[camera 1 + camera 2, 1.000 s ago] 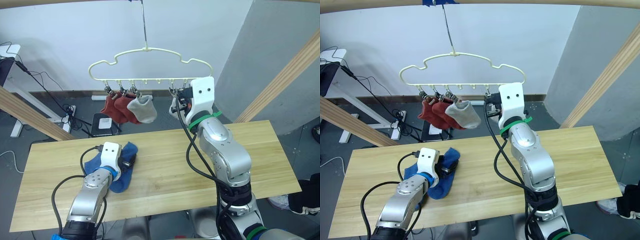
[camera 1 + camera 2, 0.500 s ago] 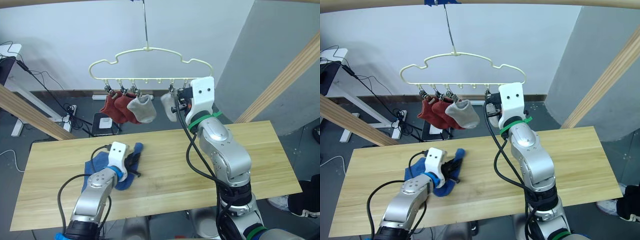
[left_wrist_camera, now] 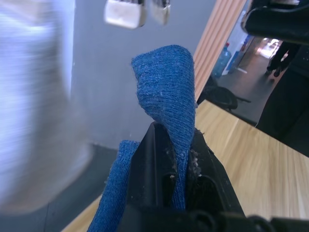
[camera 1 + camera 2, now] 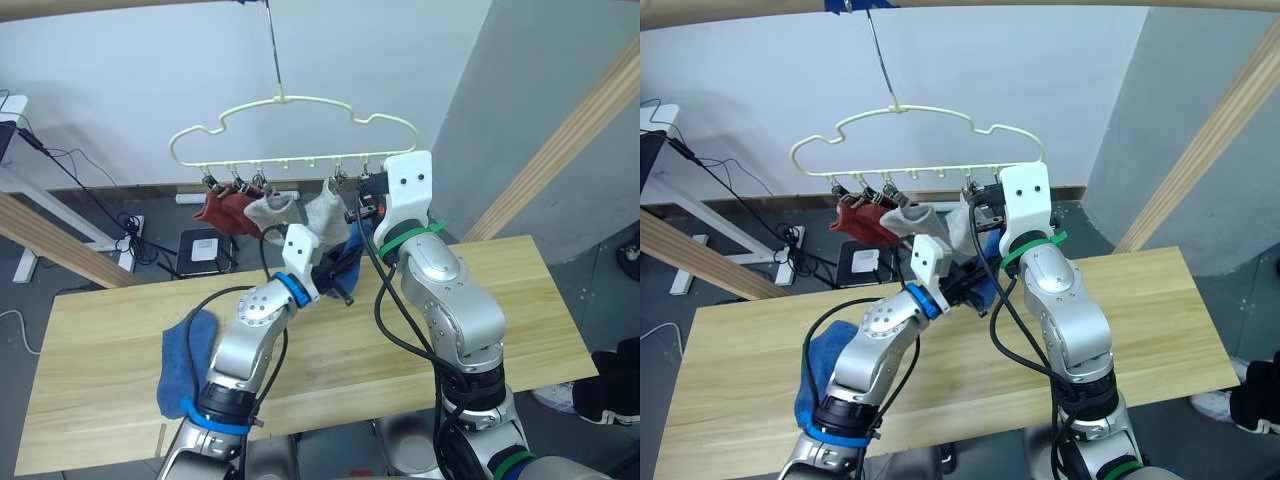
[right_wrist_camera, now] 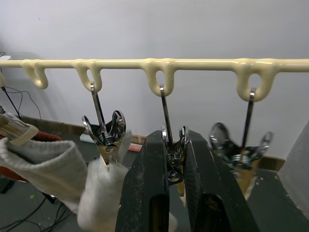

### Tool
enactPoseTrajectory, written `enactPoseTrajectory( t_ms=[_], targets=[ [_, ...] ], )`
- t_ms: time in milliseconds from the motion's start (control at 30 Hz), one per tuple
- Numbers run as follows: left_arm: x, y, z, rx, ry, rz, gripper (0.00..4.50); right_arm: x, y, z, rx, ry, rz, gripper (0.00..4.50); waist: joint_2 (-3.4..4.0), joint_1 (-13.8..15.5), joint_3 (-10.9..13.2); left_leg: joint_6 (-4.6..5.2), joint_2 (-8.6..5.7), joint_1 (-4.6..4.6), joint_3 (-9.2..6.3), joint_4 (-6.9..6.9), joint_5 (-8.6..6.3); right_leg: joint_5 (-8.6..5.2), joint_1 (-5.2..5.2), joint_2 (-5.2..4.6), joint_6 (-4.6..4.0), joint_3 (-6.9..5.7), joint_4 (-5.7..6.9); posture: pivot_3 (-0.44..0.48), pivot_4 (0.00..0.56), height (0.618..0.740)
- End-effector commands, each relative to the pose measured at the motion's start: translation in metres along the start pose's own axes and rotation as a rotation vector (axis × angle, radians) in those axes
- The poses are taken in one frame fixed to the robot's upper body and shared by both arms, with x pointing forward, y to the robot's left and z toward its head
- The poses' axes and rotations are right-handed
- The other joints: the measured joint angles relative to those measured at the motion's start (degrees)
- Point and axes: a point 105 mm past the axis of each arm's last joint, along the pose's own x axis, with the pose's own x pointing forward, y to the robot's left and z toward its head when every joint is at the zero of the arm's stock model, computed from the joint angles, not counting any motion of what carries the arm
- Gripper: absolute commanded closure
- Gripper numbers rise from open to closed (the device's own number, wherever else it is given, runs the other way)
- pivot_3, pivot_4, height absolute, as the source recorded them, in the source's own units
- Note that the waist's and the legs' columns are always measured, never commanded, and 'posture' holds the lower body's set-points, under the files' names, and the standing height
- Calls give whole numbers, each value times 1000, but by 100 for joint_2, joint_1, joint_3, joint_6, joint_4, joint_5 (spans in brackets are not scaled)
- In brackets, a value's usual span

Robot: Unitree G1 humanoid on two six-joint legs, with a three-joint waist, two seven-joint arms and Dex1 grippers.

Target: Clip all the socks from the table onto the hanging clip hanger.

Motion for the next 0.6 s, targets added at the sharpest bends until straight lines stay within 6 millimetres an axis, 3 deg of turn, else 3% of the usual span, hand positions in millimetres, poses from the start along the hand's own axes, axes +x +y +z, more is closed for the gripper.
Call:
enactPoseTrajectory(
  t_ms=[33, 600],
  targets=[
    [4, 0, 9, 49, -54, 11, 4500, -5, 2, 20, -1, -76, 4, 4405, 0, 1, 0, 0, 0, 0, -1, 0, 0, 0, 0, 0, 0, 0, 1, -291, 274, 740],
    [10, 10, 10, 164, -59, -25, 4500, -5, 6, 17, 23, -54, 22, 4405, 0, 4, 0, 1, 0, -1, -2, 2, 1, 0, 0, -1, 0, -2, 0, -296, 275, 740]
  ],
)
